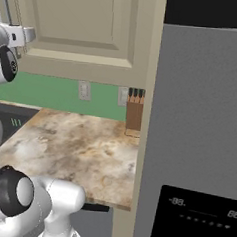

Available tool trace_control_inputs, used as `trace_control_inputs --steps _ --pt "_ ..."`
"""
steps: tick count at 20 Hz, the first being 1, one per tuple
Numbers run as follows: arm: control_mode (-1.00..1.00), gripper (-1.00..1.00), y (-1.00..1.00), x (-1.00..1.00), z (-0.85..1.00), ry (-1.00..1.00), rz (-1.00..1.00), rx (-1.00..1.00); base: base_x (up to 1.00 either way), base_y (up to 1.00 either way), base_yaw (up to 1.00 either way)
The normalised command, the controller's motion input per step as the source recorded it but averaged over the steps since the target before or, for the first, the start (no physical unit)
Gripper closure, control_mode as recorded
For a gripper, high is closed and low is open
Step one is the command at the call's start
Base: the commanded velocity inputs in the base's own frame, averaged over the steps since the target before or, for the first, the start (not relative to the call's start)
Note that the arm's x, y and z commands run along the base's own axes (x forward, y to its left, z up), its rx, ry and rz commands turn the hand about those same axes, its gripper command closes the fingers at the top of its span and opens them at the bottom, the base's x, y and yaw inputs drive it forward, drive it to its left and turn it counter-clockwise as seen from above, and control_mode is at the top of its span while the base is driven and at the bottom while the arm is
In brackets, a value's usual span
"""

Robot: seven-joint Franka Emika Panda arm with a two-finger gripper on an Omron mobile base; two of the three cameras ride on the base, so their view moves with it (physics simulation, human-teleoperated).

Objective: Move the shaker and shaker from the cabinet to the dining counter.

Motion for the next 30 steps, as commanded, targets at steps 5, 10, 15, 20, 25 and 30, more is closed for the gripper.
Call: trace_control_inputs --steps 5,10,15,20,25,30 --pt "-1.00 1.00 0.00 -0.49 0.00 0.08 0.00 0.00 0.00 0.00 0.00" --pt "-1.00 1.00 0.00 -0.85 0.00 0.01 0.00 0.00 0.00 0.00 0.00" --pt "-1.00 1.00 -0.05 -1.00 0.00 0.01 -0.04 0.00 0.00 0.00 0.00" --pt "-1.00 1.00 -0.14 -1.00 0.00 0.00 -0.04 0.00 0.00 0.00 0.00" --pt "-1.00 1.00 -0.15 -0.97 0.00 0.04 -0.04 0.00 0.00 0.00 0.00" --pt "-1.00 1.00 -0.09 -0.65 0.00 0.06 -0.02 0.00 0.00 0.00 0.00"
